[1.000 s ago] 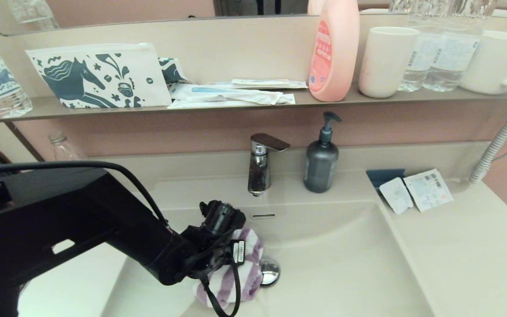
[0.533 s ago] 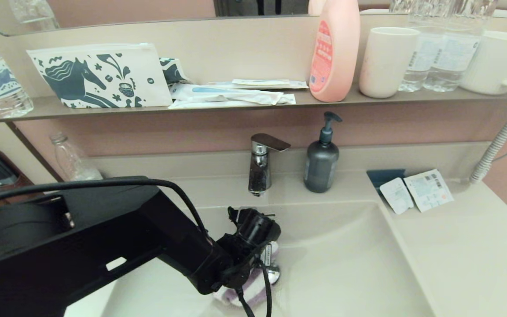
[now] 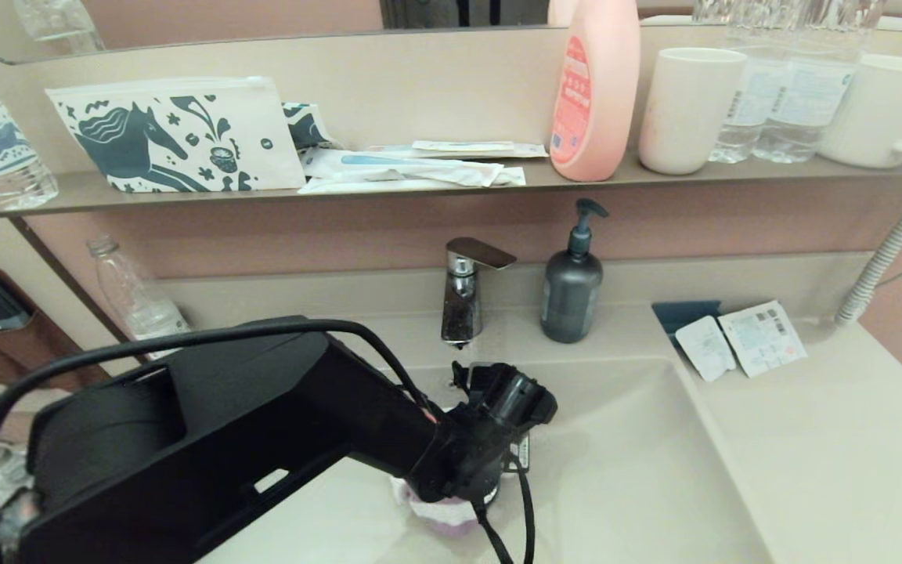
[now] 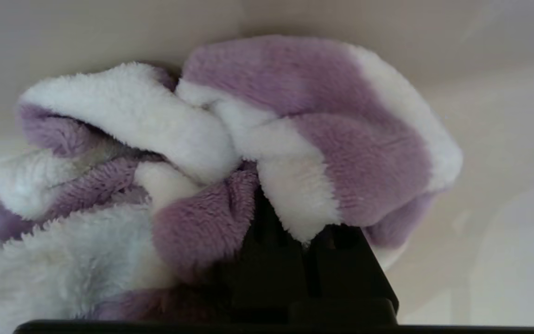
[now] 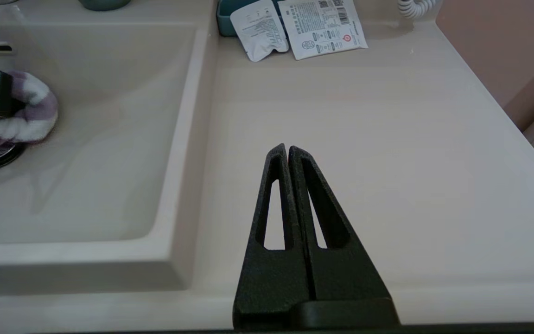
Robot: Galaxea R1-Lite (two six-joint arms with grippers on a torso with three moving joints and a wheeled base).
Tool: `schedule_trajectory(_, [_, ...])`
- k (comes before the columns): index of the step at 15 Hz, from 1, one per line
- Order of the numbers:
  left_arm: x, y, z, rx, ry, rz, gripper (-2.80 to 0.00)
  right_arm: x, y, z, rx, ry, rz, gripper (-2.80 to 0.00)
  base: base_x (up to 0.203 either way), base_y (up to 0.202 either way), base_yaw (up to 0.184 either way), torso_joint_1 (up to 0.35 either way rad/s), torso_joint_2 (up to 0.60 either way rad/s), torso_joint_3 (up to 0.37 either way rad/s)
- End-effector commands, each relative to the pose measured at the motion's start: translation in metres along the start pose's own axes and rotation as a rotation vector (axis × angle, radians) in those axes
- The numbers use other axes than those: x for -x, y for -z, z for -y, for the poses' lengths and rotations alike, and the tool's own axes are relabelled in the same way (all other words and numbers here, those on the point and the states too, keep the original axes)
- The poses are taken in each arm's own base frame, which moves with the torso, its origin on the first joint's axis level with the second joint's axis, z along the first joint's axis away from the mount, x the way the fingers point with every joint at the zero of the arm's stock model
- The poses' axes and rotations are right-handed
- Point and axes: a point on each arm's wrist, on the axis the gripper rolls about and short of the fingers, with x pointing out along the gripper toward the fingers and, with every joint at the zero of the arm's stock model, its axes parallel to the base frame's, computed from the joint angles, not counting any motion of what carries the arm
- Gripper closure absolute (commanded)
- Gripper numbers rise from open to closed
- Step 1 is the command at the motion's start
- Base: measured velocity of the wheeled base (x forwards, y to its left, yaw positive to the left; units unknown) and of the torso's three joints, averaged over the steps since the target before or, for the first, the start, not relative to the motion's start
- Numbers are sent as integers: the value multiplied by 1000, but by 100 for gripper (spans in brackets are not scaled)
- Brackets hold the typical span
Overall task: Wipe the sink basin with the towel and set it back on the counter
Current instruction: Wipe the sink
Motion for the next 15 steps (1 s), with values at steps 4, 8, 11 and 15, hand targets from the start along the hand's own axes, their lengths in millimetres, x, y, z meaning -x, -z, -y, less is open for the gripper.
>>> schedule_trajectory(4, [-14,2,34,-28,15,4,0,0,0,0,0,0,0,0,0,0,0,0,0,0])
schedule_trajectory(8, [-10,-6,62,-23,26,11,0,0,0,0,0,0,0,0,0,0,0,0,0,0])
schedule_trajectory(11, [4,-6,81,-30,33,-21,0,0,0,0,1,0,0,0,0,0,0,0,0,0])
schedule_trajectory(15, [28,1,93,18,21,-79,0,0,0,0,0,1,0,0,0,0,0,0,0,0])
